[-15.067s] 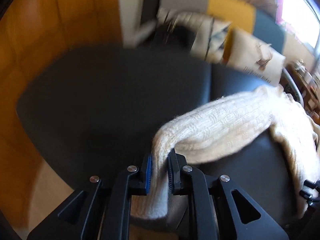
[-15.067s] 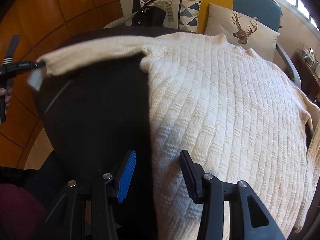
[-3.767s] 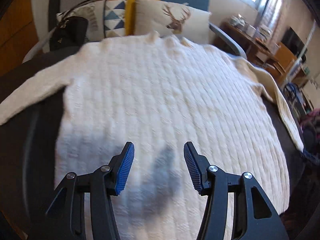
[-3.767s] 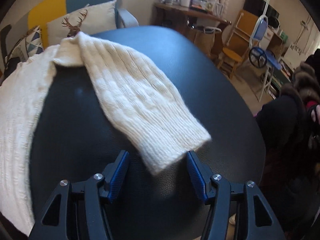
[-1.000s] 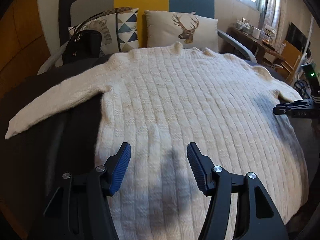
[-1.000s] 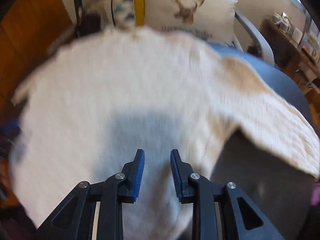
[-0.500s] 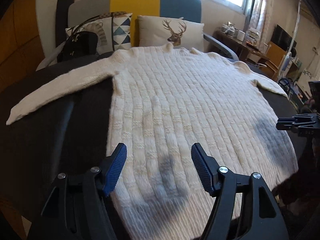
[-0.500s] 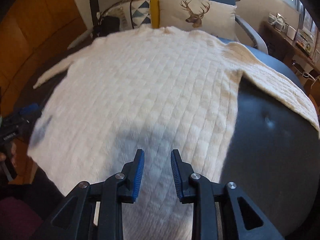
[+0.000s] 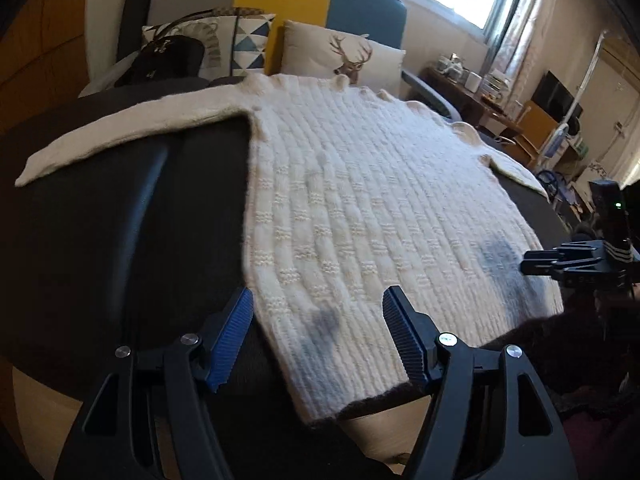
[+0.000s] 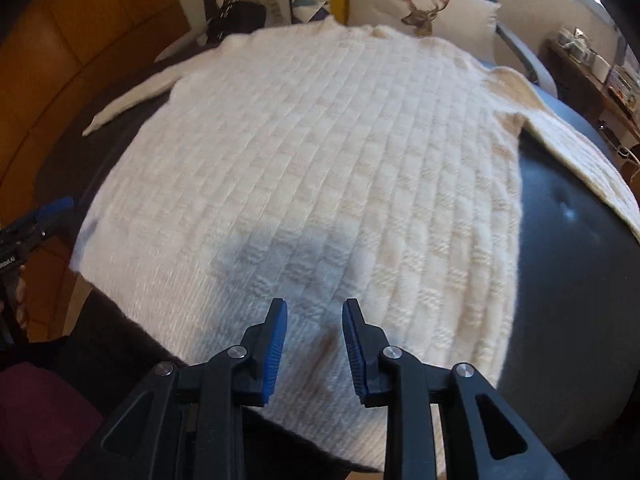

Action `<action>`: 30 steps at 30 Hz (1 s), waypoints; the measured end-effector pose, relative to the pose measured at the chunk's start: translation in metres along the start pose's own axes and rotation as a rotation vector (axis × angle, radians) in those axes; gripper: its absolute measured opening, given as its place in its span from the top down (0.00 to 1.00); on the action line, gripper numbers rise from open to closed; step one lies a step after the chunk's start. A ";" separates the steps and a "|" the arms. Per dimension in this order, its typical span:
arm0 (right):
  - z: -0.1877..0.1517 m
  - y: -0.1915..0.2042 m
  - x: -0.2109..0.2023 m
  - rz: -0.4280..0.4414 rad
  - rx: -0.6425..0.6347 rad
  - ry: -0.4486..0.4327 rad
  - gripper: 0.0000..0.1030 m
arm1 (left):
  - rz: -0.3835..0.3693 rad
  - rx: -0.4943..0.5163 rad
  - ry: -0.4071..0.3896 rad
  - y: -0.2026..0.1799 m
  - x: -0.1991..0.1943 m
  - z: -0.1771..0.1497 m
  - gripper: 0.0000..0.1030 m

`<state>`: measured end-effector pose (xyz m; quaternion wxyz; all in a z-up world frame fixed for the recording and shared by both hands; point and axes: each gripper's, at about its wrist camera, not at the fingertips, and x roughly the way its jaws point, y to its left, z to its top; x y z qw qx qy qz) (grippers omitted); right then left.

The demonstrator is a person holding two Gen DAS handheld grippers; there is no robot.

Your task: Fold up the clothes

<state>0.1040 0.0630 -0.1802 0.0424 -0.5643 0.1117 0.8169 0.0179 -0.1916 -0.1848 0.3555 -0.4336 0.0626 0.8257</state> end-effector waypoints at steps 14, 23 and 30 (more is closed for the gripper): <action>0.068 -0.006 -0.003 -0.058 -0.029 -0.106 0.70 | 0.003 0.084 0.000 -0.025 0.022 0.043 0.31; 0.062 -0.045 0.033 -0.100 0.051 -0.007 0.69 | 0.095 0.133 0.109 -0.013 0.068 0.041 0.31; 0.152 -0.065 0.032 -0.058 0.066 -0.153 0.69 | 0.076 0.121 -0.008 -0.014 0.099 0.141 0.31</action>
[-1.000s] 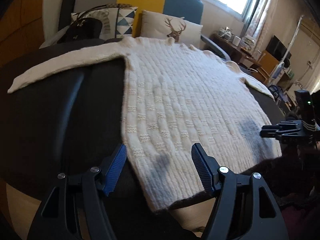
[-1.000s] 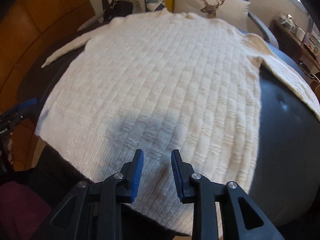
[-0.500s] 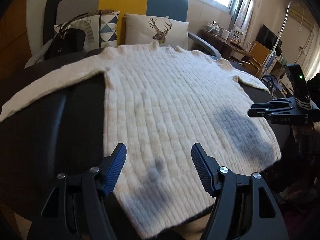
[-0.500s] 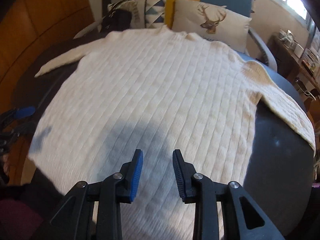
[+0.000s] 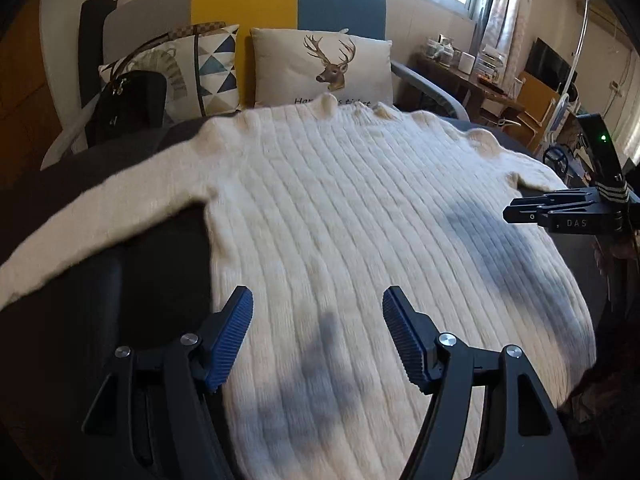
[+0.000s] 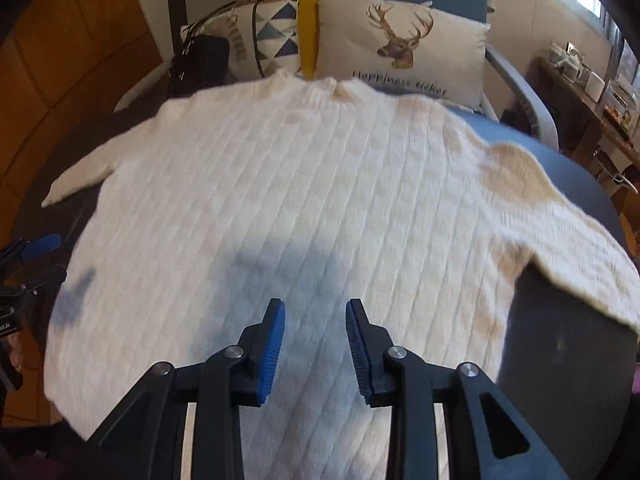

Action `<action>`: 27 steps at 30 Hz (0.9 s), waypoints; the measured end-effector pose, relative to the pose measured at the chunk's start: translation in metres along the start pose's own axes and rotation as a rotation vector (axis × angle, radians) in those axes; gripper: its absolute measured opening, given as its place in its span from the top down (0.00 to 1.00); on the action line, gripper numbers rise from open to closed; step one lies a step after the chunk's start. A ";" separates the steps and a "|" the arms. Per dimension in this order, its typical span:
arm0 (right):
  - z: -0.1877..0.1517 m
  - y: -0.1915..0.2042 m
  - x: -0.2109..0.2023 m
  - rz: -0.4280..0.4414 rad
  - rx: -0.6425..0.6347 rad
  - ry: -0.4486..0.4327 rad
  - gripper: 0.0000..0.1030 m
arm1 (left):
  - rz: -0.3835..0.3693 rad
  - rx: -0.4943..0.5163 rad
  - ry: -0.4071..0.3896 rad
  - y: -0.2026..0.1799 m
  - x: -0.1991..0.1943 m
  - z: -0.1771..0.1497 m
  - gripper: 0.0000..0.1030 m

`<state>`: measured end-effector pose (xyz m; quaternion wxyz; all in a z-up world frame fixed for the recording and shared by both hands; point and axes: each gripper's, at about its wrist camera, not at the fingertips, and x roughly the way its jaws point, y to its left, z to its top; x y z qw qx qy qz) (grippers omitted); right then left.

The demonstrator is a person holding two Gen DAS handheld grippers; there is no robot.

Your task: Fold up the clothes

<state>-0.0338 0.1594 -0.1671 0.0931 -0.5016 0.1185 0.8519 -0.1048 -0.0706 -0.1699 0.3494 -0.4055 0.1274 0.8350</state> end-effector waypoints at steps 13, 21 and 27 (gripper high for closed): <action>0.018 -0.029 0.045 -0.040 -0.057 0.063 0.69 | 0.116 -0.080 0.010 0.066 0.050 0.021 0.29; 0.113 -0.041 0.078 -0.070 -0.004 -0.074 0.69 | 0.133 -0.037 -0.091 0.064 0.097 0.121 0.29; 0.127 -0.075 0.109 -0.169 0.061 -0.020 0.69 | 0.287 -0.006 0.074 0.078 0.163 0.133 0.27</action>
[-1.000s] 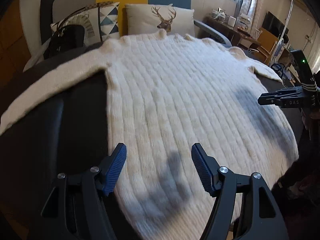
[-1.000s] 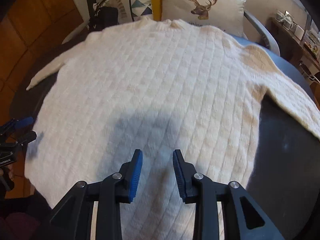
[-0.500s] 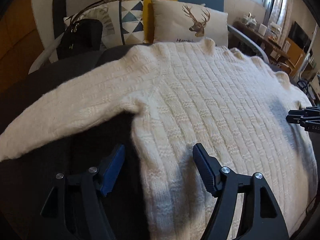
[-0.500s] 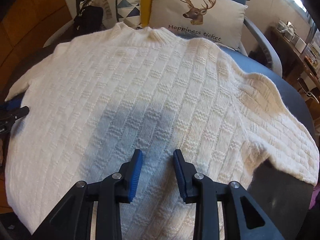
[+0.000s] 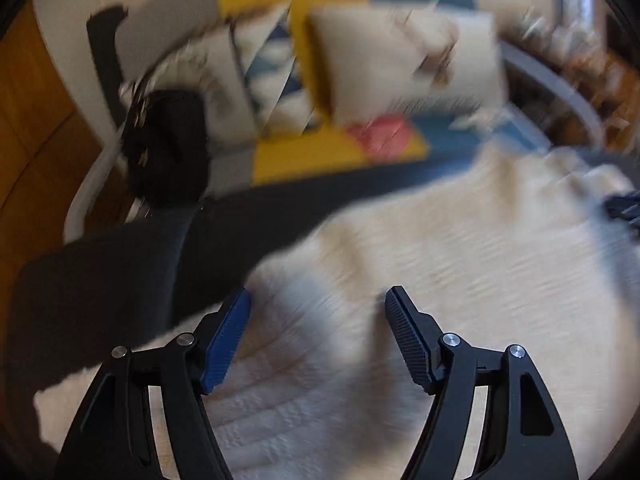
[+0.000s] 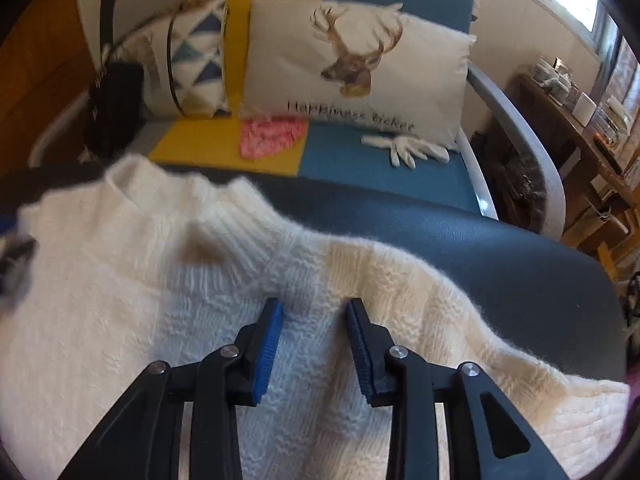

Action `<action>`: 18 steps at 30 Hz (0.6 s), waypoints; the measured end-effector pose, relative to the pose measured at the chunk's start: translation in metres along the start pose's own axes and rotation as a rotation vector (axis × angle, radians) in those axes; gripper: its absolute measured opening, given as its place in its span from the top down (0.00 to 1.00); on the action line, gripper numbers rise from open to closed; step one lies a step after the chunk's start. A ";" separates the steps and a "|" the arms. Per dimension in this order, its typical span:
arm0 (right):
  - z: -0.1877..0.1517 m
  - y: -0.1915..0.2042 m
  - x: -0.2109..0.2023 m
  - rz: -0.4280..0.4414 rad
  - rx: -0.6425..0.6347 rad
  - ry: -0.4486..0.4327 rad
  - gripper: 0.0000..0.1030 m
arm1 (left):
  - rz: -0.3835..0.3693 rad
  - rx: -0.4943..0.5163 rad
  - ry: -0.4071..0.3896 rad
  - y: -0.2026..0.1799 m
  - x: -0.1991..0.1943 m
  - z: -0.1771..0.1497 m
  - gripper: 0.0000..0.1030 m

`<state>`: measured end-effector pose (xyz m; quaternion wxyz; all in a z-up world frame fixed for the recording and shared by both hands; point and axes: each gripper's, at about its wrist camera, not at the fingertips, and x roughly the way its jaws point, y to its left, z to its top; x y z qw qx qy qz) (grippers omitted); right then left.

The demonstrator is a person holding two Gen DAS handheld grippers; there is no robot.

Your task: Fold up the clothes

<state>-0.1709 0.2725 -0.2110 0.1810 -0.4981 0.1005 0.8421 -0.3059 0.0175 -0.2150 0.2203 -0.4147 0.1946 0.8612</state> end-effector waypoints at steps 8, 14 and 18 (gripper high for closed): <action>0.019 0.036 -0.018 0.135 -0.062 -0.093 0.69 | -0.071 -0.013 -0.096 -0.010 -0.022 0.016 0.27; 0.029 0.037 0.017 0.075 -0.041 -0.049 0.69 | 0.003 0.046 -0.028 -0.027 0.015 0.020 0.24; 0.023 0.026 0.003 0.100 0.010 -0.083 0.69 | -0.013 -0.035 -0.026 -0.017 0.009 0.017 0.22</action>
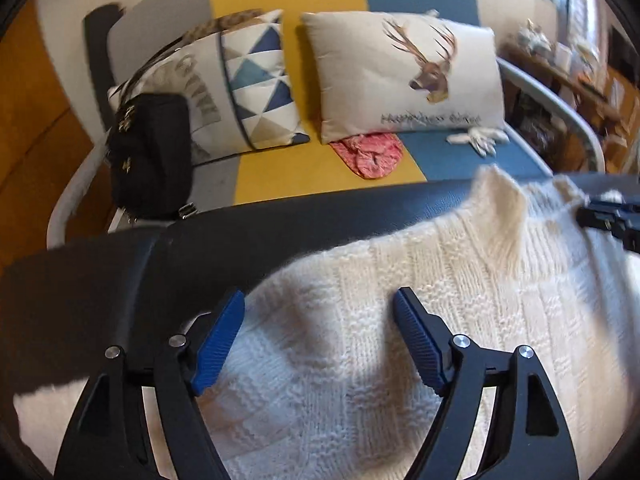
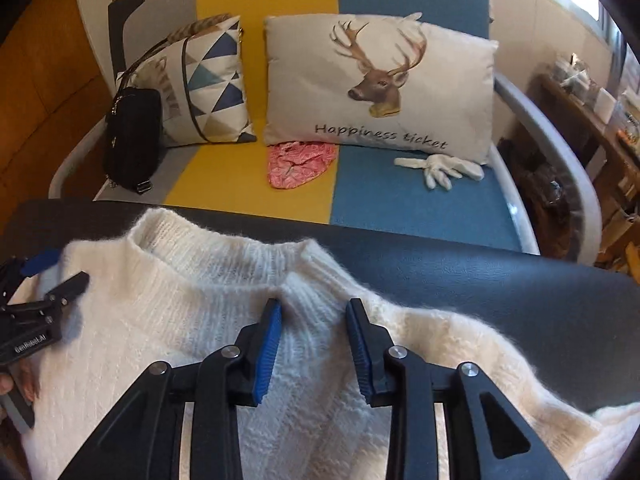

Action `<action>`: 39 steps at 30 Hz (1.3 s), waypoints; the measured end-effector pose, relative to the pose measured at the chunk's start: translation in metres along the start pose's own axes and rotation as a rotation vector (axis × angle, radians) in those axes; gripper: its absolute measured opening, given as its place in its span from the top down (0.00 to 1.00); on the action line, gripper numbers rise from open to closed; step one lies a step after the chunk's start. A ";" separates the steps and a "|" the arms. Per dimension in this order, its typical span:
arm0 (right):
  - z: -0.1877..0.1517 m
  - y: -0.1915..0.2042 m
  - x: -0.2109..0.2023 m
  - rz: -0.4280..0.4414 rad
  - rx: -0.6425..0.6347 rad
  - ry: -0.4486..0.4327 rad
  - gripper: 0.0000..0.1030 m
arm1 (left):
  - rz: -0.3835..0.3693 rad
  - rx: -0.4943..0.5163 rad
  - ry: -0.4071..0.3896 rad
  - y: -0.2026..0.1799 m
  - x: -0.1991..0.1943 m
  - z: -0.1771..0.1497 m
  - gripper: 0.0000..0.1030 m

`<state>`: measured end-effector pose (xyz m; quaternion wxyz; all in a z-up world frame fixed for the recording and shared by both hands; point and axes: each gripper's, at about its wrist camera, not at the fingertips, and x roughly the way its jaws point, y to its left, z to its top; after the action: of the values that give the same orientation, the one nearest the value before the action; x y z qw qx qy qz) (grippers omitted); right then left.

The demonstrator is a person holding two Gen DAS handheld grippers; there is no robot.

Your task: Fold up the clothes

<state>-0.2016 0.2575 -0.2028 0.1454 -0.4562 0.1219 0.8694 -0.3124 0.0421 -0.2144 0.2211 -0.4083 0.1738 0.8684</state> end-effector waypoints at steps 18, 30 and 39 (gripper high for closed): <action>-0.114 -0.089 -0.110 -0.104 0.208 -0.011 0.65 | -0.070 -0.101 -0.040 -0.005 -0.087 -0.076 0.22; -0.172 -0.170 -0.170 0.012 0.537 -0.165 0.64 | -0.057 -0.120 -0.023 -0.011 -0.120 -0.123 0.22; -0.284 -0.357 -0.222 0.028 1.202 -0.338 0.61 | -0.093 -0.137 0.070 -0.023 -0.123 -0.166 0.22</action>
<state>0.2637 0.4593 -0.2050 0.3826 -0.1491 0.5709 0.7110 -0.1249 -0.0485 -0.2209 0.2267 -0.4601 0.1027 0.8523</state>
